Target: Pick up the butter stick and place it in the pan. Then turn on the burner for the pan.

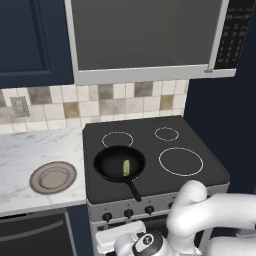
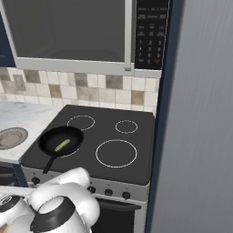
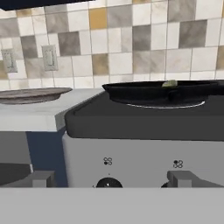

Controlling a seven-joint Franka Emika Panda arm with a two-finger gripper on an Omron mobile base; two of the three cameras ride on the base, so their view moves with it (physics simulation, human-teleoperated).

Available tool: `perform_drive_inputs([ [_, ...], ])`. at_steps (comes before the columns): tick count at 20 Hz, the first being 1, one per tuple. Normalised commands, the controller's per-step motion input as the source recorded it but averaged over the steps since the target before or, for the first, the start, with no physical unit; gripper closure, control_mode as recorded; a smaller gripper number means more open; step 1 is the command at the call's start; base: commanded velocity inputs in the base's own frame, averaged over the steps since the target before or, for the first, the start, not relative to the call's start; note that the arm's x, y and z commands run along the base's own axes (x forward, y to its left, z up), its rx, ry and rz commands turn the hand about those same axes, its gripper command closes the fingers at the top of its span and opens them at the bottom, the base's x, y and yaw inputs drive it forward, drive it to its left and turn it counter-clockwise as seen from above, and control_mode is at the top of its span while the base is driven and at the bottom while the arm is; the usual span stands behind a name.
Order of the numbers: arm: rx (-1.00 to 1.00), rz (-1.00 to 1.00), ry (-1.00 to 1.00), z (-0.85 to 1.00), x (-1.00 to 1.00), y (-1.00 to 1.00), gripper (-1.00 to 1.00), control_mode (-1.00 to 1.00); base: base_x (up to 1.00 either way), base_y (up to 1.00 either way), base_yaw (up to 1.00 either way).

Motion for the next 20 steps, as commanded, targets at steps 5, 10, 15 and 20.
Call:
perform_drive_inputs([
  [5,0.00,0.00,-0.03,-0.23,0.26,0.00,-1.00,-1.00,0.00,0.00,0.00],
  [10,0.00,0.00,-0.01,-0.23,0.28,0.00,-1.00,-1.00,0.00,0.00,0.00],
  [15,0.00,0.00,-0.01,-0.19,0.12,0.00,-1.00,-1.00,0.00,0.00,0.00],
  [20,0.01,0.00,-0.01,-0.23,0.00,0.00,-1.00,-1.00,0.00,0.00,0.00],
])
